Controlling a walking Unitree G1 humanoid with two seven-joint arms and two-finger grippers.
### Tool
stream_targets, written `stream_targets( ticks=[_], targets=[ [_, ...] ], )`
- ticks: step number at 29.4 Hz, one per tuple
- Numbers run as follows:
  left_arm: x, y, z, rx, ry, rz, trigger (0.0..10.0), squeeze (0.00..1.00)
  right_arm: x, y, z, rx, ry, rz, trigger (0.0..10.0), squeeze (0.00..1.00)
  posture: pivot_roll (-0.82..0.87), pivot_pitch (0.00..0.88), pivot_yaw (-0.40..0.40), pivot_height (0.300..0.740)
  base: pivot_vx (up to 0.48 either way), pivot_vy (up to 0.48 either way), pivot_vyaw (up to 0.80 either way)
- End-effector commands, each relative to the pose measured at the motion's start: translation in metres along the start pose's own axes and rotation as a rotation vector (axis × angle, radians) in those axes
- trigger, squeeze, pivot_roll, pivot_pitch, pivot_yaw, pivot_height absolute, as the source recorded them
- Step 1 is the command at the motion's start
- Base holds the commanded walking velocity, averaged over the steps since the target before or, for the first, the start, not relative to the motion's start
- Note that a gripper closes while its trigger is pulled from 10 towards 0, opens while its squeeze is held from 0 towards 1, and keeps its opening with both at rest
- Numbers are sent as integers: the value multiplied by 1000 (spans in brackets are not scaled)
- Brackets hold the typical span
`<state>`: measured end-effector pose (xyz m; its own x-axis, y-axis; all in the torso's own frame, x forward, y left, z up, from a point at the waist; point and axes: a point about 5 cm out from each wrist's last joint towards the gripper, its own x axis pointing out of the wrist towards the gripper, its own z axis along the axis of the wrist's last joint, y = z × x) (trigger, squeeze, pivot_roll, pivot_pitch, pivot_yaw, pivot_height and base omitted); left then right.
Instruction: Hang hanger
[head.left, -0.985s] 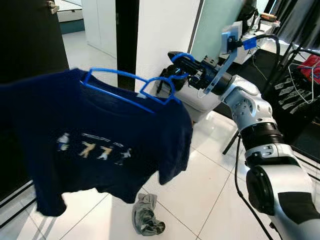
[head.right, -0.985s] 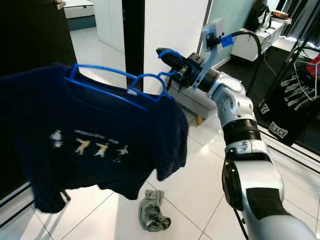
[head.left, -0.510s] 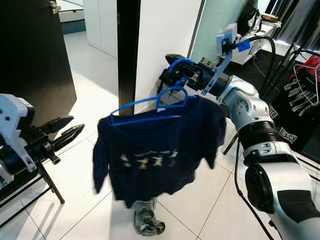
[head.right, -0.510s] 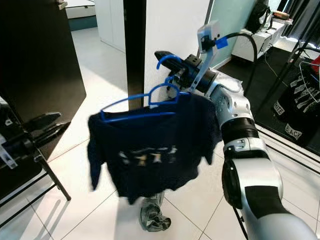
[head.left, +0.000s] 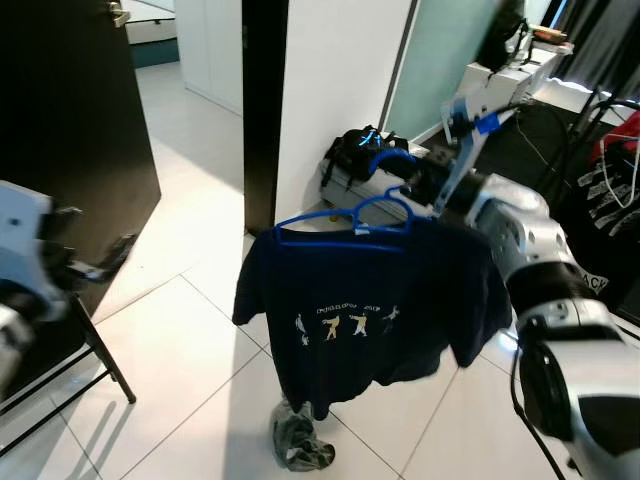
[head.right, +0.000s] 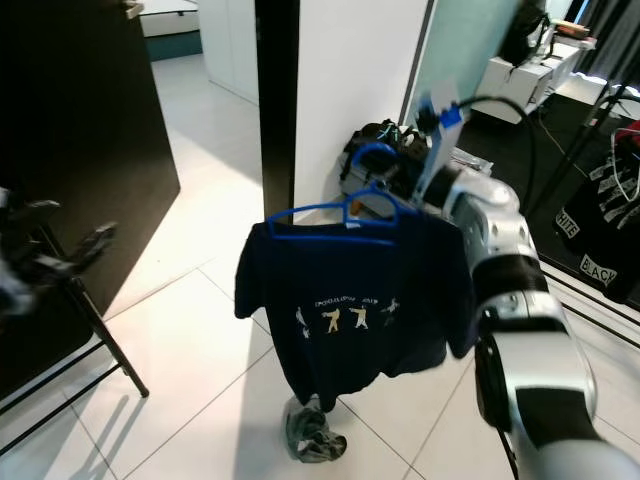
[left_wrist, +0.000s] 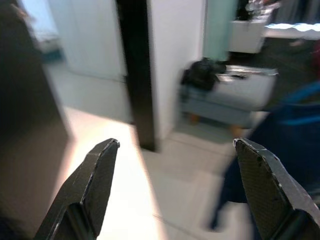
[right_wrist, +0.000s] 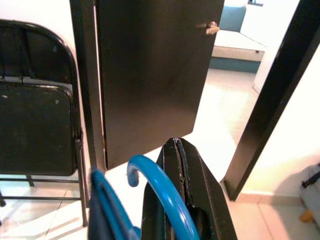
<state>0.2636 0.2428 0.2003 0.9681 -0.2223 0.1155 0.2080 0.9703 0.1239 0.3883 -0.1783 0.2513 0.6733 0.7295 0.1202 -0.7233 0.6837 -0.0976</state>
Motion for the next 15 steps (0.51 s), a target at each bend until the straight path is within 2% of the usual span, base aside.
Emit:
stream_targets(
  ticks=[1,2,3,5,7,8,9,10,11,12,13,14,15],
  targets=[
    [5,-7,-2,-6,-3,-14,10000,0,-4,-4,14,-25,-48,-17,0,0,67,0,-92,740,0,0,0],
    [9,-14,-4,-43,-7,-27,10000,0,-4,-5,13,-22,-48,-29,0,0,59,0,-89,740,0,0,0],
    [9,-14,-4,-43,-7,-27,10000,0,-4,-5,13,-22,-48,-29,0,0,59,0,-89,740,0,0,0],
    [15,-30,-9,-102,-22,-53,10000,0,-5,-6,9,-30,-33,-59,0,0,56,0,-88,740,0,0,0],
    [15,-30,-9,-102,-22,-53,10000,0,-5,-6,9,-30,-33,-59,0,0,56,0,-88,740,0,0,0],
    [18,-37,-12,-129,-26,-57,10000,0,-8,-8,2,-22,-11,-114,0,0,53,0,-87,740,0,0,0],
    [18,-37,-12,-129,-26,-57,10000,0,-8,-8,2,-22,-11,-114,0,0,53,0,-87,740,0,0,0],
    [20,-41,-16,-150,-22,-36,10000,0,-13,-13,-9,-14,23,-202,0,0,50,0,-88,740,0,0,0],
    [20,-41,-16,-150,-22,-36,10000,0,-13,-13,-9,-14,23,-202,0,0,50,0,-88,740,0,0,0],
    [21,-43,-21,-164,-8,4,10000,0,-20,-17,-21,6,40,-300,0,0,48,0,-89,740,0,0,0],
    [21,-43,-21,-164,-8,4,10000,0,-20,-17,-21,6,40,-300,0,0,48,0,-89,740,0,0,0],
    [21,-43,-31,-149,28,66,10000,0,-27,-17,-35,34,54,-388,0,0,41,0,-86,740,0,0,0],
    [18,-41,-48,-71,105,149,10000,0,-32,-13,-53,74,81,-445,3137,0,32,0,-81,740,0,0,0]
  ],
)
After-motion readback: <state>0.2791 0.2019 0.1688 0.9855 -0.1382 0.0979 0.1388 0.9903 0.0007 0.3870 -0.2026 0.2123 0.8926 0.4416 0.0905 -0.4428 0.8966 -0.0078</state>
